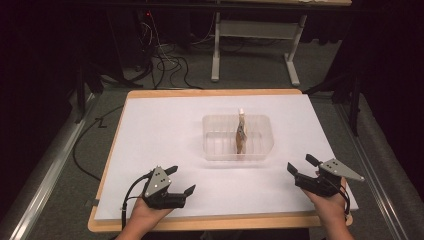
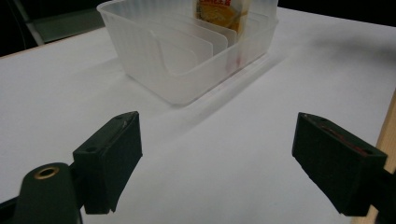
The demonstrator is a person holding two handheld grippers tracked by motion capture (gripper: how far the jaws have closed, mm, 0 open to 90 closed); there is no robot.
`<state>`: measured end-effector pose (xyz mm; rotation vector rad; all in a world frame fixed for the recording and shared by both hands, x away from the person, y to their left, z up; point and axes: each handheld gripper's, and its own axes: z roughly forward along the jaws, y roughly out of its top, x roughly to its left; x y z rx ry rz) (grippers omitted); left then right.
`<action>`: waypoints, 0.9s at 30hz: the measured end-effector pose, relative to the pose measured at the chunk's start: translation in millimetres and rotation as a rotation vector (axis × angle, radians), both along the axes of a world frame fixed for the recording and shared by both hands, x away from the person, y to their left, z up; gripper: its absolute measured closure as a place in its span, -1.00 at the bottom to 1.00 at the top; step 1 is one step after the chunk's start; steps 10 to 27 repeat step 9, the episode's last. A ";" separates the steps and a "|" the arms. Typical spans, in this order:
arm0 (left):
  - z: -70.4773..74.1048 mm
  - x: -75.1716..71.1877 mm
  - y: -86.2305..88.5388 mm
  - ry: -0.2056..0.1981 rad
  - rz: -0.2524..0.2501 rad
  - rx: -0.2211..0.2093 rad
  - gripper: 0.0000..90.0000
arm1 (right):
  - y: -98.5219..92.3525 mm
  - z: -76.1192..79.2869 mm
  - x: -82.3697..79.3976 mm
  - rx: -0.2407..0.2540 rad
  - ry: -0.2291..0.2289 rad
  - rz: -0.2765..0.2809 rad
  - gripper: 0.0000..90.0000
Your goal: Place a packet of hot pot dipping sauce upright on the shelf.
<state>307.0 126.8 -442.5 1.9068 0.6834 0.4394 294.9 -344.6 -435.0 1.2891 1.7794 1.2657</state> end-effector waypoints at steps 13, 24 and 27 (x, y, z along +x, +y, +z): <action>1.7 0.8 8.5 -0.004 0.015 -0.025 -0.64 | -0.9 -4.6 2.9 -0.003 0.019 -0.029 -0.50; 1.7 0.8 8.5 -0.004 0.015 -0.025 -0.64 | -0.9 -4.6 2.9 -0.003 0.019 -0.029 -0.50; 1.7 0.8 8.5 -0.004 0.015 -0.025 -0.64 | -0.9 -4.6 2.9 -0.003 0.019 -0.029 -0.50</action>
